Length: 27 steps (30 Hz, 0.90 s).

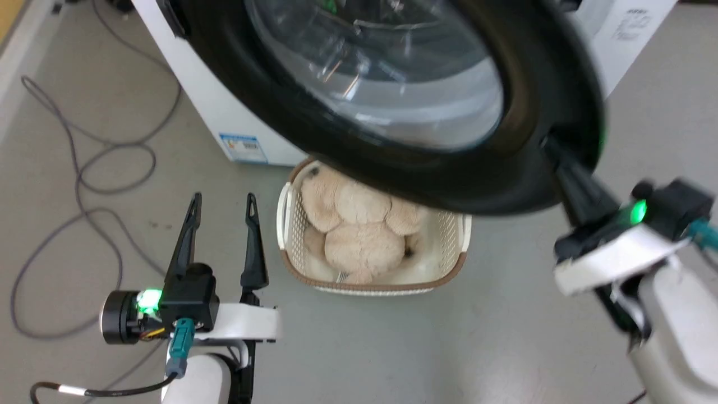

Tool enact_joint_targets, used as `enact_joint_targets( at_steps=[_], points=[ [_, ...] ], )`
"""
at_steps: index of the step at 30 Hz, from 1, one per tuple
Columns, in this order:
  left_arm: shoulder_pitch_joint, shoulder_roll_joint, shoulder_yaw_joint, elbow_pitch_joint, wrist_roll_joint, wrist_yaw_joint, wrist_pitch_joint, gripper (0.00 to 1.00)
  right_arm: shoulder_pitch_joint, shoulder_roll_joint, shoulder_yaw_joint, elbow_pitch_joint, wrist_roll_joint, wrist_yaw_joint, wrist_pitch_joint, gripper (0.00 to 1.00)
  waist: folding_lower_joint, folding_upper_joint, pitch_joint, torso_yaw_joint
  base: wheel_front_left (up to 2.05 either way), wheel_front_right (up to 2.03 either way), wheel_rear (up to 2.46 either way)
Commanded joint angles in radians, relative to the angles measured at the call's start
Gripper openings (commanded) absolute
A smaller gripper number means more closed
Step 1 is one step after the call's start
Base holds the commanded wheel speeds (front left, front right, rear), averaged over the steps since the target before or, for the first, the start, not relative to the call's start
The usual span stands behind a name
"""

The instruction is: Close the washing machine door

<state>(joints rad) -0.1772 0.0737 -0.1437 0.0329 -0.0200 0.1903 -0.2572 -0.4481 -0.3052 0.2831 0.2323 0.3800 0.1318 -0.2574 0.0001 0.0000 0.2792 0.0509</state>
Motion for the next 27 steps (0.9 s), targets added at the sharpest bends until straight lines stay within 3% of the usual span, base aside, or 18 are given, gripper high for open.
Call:
enact_joint_targets(
  at_steps=[1, 16, 27],
  points=[
    [-0.022, -0.005, -0.003, -0.004, 0.005, -0.003, -0.005, 1.00, -0.055, -0.005, -0.016, 0.024, -0.009, -0.001, -0.004, 0.00, -0.0001, 0.0000, 0.037, 0.015, 0.00, 0.00, 0.00],
    [-0.084, -0.017, -0.032, -0.013, -0.012, 0.016, -0.005, 1.00, -0.356, -0.107, -0.064, 0.275, -0.001, -0.001, -0.004, 0.00, -0.0001, 0.0000, 0.141, 0.069, 0.00, 0.00, 0.00],
    [-0.093, -0.021, -0.036, -0.015, -0.016, 0.023, -0.005, 1.00, -0.460, -0.092, -0.121, 0.417, -0.031, -0.001, -0.004, 0.00, -0.0001, 0.0000, 0.158, 0.081, 0.00, 0.00, 0.00]
  ],
)
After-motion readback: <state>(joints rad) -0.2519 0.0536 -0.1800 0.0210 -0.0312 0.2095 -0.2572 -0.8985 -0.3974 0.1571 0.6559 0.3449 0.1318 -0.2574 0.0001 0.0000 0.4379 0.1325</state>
